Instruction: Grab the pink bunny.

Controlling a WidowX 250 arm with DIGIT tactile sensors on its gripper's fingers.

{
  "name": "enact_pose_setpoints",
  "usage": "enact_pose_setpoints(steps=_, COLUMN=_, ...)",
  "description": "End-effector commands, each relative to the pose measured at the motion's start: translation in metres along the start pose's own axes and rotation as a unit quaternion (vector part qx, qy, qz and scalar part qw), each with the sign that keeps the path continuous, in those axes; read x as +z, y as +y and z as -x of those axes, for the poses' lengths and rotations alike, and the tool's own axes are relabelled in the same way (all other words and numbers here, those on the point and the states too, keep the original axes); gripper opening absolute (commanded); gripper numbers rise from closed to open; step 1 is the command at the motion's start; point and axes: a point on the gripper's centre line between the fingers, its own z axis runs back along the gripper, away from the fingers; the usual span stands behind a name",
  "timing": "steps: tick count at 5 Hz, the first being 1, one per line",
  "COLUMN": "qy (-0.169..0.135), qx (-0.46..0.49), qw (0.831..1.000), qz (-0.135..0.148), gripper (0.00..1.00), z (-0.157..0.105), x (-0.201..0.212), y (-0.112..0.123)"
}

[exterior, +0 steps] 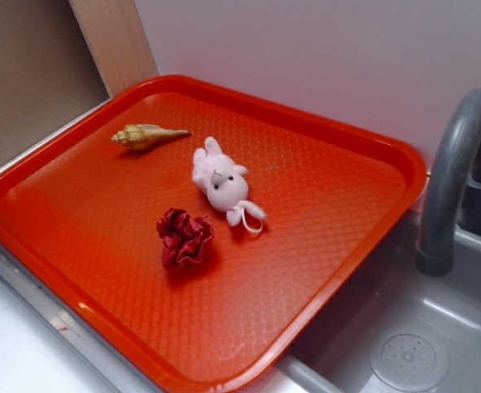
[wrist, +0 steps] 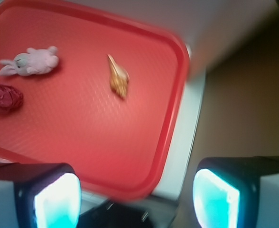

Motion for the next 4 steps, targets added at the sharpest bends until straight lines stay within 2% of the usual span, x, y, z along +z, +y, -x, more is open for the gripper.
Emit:
enact_pose_setpoints(steps=1, qy=-0.016, qx=-0.263, qw=0.965, qz=0.001, gripper=1.00, z=-0.076, x=-0.025, y=-0.063)
enact_pose_setpoints(steps=2, qy=-0.004, qx=-0.385, qw=0.923, qz=0.013, gripper=1.00, z=-0.085, x=-0.041, y=-0.090)
enact_pose_setpoints(steps=3, qy=-0.017, qx=-0.495, qw=0.868, qz=0.036, gripper=1.00, z=-0.082, x=-0.057, y=-0.097)
enact_pose_setpoints(steps=4, qy=0.005, qx=-0.603, qw=0.796, qz=0.057, gripper=1.00, z=-0.081, x=-0.081, y=-0.100)
